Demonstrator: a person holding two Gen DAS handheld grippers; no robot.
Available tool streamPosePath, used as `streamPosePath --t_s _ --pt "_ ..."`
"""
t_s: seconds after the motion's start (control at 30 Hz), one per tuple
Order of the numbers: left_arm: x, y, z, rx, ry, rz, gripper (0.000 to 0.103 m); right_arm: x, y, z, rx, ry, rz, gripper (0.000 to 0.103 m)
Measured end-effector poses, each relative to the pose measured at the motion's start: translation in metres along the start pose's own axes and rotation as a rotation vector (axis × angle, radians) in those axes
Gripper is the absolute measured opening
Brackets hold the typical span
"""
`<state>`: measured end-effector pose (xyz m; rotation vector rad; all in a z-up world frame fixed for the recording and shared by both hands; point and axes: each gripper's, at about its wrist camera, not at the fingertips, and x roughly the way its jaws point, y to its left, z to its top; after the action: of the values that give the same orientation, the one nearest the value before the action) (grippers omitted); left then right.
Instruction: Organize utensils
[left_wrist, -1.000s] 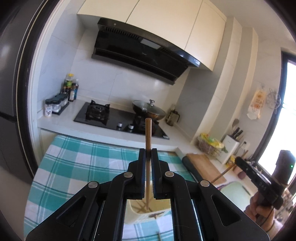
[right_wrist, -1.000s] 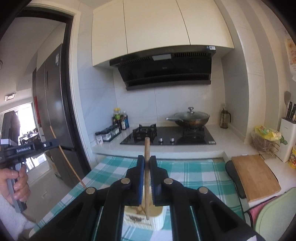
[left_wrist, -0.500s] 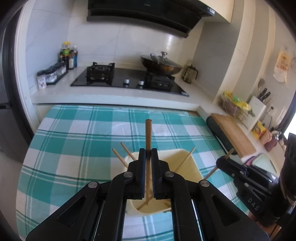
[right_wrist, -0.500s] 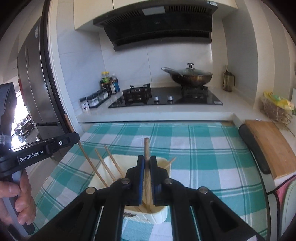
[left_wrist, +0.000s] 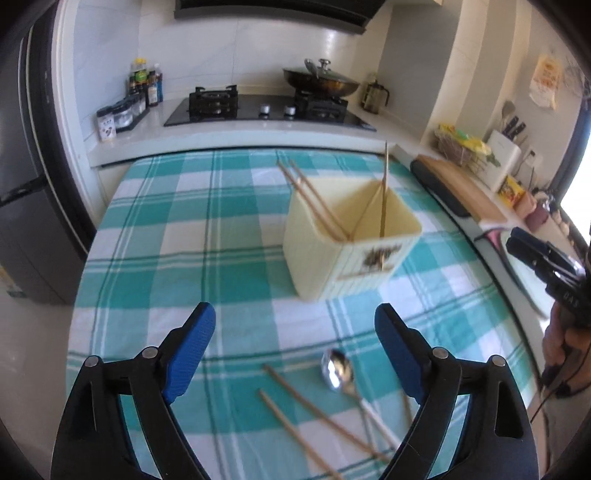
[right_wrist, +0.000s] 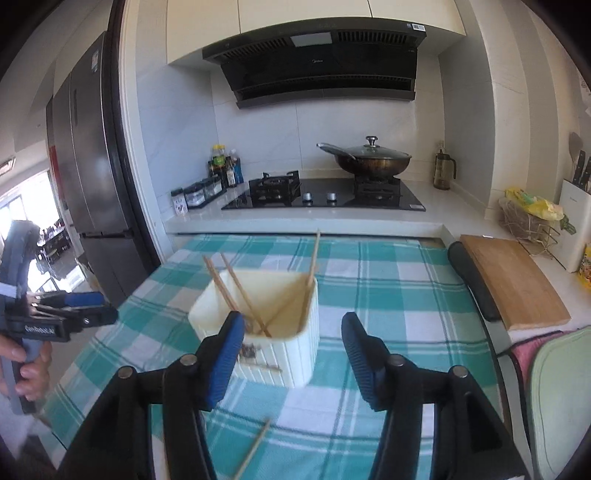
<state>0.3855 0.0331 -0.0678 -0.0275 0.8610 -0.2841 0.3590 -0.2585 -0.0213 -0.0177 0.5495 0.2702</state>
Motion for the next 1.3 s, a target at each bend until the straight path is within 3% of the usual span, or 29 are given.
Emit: streamPosePath --t_s 0.2,0.4,0.67,1.0,1.3 --pt "0.006 0.018 -0.097 -0.004 0.048 0.118 0.09 -0.015 -0.005 -0.119 -0.021 0.13 -0.13 0.056" --pt "0.018 0.043 -0.141 -0.217 0.008 0.123 0.09 -0.014 -0.014 -0.179 0.122 0.218 -0.155 0.056" --pt "0.041 0.056 -0.167 -0.27 -0.02 0.193 0.09 -0.004 -0.002 -0.21 0.131 0.274 -0.144 0.056" --pt "0.047 0.059 -0.171 -0.284 -0.012 0.174 0.092 -0.001 -0.003 -0.217 0.166 0.256 -0.143 0.056" --pt "0.048 0.058 -0.172 -0.279 -0.009 0.18 0.094 -0.009 -0.02 -0.221 0.276 0.207 -0.161 0.056"
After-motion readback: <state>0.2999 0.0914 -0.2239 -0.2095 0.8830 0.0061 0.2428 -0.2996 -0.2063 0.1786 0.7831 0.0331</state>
